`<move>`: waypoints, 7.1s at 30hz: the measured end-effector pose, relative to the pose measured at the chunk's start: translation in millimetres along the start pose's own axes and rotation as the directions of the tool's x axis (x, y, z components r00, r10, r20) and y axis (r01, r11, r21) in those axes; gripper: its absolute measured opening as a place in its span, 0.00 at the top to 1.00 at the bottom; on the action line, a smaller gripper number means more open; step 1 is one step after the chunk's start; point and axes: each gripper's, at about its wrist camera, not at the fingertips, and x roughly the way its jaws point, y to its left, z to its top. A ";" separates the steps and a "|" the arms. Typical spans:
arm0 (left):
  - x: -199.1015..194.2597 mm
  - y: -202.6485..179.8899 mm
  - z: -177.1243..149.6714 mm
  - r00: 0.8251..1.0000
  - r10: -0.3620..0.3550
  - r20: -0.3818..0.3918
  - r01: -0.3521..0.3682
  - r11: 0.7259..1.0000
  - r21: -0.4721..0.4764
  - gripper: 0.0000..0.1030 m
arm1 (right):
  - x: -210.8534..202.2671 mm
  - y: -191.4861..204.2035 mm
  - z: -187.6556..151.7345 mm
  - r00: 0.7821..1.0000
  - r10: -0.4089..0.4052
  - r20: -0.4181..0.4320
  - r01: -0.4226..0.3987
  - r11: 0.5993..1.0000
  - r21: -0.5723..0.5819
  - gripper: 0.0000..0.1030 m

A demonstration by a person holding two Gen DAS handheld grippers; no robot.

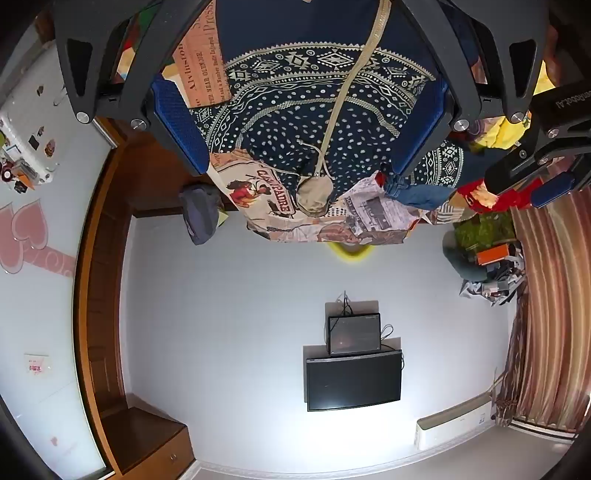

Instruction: Fold large clothes

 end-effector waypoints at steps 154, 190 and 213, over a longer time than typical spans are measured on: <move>269.0 472.1 -134.4 0.743 0.219 -0.632 -0.606 0.621 -0.498 0.92 | 338.5 56.4 -41.9 0.876 -0.077 -0.476 -0.057 0.964 -0.261 0.05; 349.3 54.1 10.6 0.851 -0.177 -0.494 0.183 0.982 -0.036 0.98 | 270.3 -46.9 -6.5 0.911 0.003 -0.412 -0.060 0.990 -0.125 0.05; 319.4 53.8 -66.0 0.727 -0.177 -0.663 0.215 0.976 -0.025 0.39 | 247.0 -37.4 -33.9 0.873 -0.022 -0.487 -0.094 0.973 -0.213 0.05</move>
